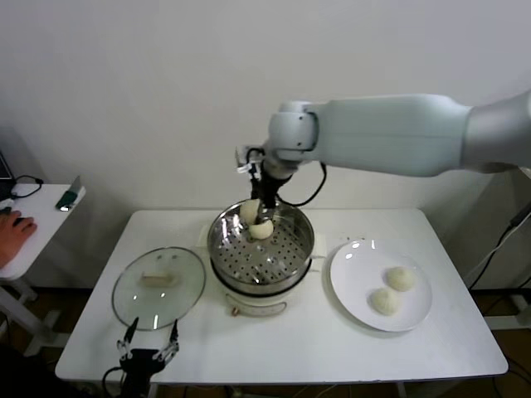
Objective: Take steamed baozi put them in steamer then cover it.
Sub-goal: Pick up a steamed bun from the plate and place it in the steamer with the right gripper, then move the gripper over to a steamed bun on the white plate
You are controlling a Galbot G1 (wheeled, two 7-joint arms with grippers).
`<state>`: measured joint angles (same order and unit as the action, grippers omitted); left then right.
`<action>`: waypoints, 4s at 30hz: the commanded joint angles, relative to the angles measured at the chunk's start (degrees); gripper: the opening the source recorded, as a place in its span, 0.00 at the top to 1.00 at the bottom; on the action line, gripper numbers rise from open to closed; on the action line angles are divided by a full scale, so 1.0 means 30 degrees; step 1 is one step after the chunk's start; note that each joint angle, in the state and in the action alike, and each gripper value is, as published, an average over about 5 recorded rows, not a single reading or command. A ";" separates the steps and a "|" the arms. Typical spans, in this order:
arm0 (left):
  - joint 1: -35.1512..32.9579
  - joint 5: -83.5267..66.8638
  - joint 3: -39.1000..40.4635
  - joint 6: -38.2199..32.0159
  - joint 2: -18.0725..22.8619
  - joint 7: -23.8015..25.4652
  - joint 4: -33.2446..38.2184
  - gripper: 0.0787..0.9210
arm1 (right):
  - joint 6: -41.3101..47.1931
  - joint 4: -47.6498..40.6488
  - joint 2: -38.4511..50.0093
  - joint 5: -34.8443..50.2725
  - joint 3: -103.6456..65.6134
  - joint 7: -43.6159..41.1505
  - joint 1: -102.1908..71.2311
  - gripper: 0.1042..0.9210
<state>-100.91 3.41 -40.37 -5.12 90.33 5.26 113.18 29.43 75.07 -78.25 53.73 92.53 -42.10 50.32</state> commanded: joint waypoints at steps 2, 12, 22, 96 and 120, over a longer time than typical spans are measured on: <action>-0.0058 0.0025 -0.0179 -0.0036 -0.0007 -0.0012 -0.0084 0.12 | 0.0790 -0.1935 -0.2508 -0.0504 -0.0117 0.1186 -0.3034 0.38; -0.0099 0.0158 -0.0128 -0.0092 0.0024 -0.0027 -0.0132 0.12 | 0.0782 -0.2639 -0.2585 -0.1643 0.0136 0.1705 -0.4440 0.38; -0.0083 0.0177 -0.0117 -0.0151 0.0025 -0.0039 -0.0181 0.12 | 0.0544 -0.3576 -0.2915 -0.2209 -0.0023 0.1721 -0.4932 0.38; 0.0083 0.0112 -0.0375 -0.0212 0.0001 -0.0108 -0.0341 0.12 | -0.3158 0.1924 1.4824 -1.2695 -0.1975 -0.2436 -0.9580 0.12; 0.0203 0.0191 -0.0508 -0.0231 0.0005 -0.0160 -0.0543 0.12 | -0.2975 0.0126 1.3389 -1.3093 -0.3731 -0.1992 -1.1543 0.13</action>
<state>-100.32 3.96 -41.89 -5.79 90.33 4.81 111.59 20.37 76.73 -37.50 15.09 82.99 -48.25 17.64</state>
